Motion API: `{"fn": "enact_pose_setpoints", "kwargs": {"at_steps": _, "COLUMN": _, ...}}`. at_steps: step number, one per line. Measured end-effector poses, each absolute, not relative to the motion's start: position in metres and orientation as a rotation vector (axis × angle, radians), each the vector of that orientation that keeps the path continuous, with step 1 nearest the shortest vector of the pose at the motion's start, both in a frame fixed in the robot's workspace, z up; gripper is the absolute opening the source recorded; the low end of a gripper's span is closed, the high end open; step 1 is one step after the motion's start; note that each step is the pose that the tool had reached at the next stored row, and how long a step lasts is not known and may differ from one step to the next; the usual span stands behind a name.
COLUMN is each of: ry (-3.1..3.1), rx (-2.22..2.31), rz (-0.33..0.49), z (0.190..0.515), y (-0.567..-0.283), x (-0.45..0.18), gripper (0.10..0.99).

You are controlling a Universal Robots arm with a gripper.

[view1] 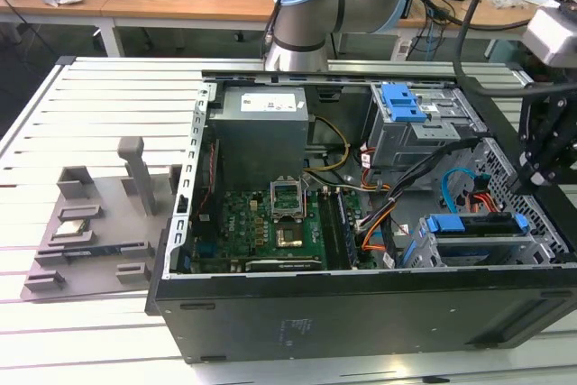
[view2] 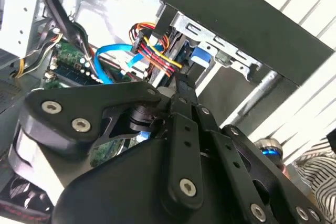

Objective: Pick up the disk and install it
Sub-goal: 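Insert the first disk wire, then insert the second disk wire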

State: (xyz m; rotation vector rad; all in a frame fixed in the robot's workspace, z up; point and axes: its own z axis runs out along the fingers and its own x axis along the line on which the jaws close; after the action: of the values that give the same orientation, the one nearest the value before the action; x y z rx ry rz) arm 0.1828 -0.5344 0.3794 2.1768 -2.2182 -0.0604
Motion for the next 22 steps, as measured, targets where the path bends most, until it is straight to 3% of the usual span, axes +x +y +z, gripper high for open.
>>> {"fn": "enact_pose_setpoints", "kwargs": {"at_steps": 11, "ry": -2.218, "rx": 2.177, "rz": -0.060, "z": 0.381, "y": -0.534, "x": 0.183, "gripper": 0.106}}
{"fn": "enact_pose_setpoints", "kwargs": {"at_steps": 13, "ry": -2.218, "rx": 2.177, "rz": -0.060, "z": 0.381, "y": -0.534, "x": 0.183, "gripper": 0.235}}
{"fn": "enact_pose_setpoints", "kwargs": {"at_steps": 15, "ry": -2.218, "rx": 2.177, "rz": -0.060, "z": 0.381, "y": -0.534, "x": 0.183, "gripper": 0.235}}
{"fn": "enact_pose_setpoints", "kwargs": {"at_steps": 16, "ry": -2.218, "rx": 2.177, "rz": -0.060, "z": 0.381, "y": -0.534, "x": 0.183, "gripper": 0.302}}
{"fn": "enact_pose_setpoints", "kwargs": {"at_steps": 22, "ry": -2.218, "rx": 2.177, "rz": -0.060, "z": 0.374, "y": -0.518, "x": 0.161, "gripper": 0.302}}
